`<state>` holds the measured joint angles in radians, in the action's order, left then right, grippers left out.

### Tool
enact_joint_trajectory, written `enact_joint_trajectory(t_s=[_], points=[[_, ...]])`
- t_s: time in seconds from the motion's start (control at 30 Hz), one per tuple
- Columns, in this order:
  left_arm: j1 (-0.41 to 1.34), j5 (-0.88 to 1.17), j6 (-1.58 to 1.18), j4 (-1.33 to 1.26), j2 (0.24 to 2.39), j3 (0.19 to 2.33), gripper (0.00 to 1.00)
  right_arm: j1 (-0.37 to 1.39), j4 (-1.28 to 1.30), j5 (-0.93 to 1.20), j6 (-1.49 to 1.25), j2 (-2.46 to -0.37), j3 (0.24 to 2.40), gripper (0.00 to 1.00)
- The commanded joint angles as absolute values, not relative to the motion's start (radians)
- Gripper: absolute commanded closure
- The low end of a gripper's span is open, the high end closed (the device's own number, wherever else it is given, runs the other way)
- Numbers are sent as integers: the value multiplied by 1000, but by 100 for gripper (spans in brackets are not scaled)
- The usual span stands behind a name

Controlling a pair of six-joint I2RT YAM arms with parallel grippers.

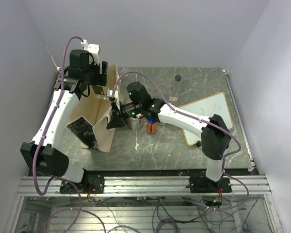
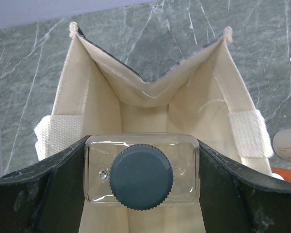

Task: Place the personal care products into the canvas bag
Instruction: Place the care product in the canvas bag.

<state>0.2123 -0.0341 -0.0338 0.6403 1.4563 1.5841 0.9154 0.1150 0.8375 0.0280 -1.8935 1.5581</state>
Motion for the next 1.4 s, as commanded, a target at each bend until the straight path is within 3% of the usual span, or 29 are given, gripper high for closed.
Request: enact_joint_trajectory(t_s=[0.0, 0.13, 0.37, 0.47, 0.9, 1.37], points=[[218, 35, -9, 394, 1429, 1577, 93, 931, 114, 924, 62, -1845, 1526, 99], [218, 78, 13, 347, 1426, 1534, 93, 931, 166, 900, 124, -1822, 1524, 91], [218, 167, 66, 245, 1426, 1469, 93, 928, 302, 779, 248, -1782, 1560, 55], [218, 168, 80, 230, 1445, 1465, 93, 917, 350, 735, 294, -1757, 1579, 35], [218, 181, 79, 140, 1481, 1415, 93, 725, 365, 692, 297, -1706, 1661, 33], [218, 180, 74, 105, 1458, 1356, 93, 665, 269, 710, 330, -1878, 1780, 35]])
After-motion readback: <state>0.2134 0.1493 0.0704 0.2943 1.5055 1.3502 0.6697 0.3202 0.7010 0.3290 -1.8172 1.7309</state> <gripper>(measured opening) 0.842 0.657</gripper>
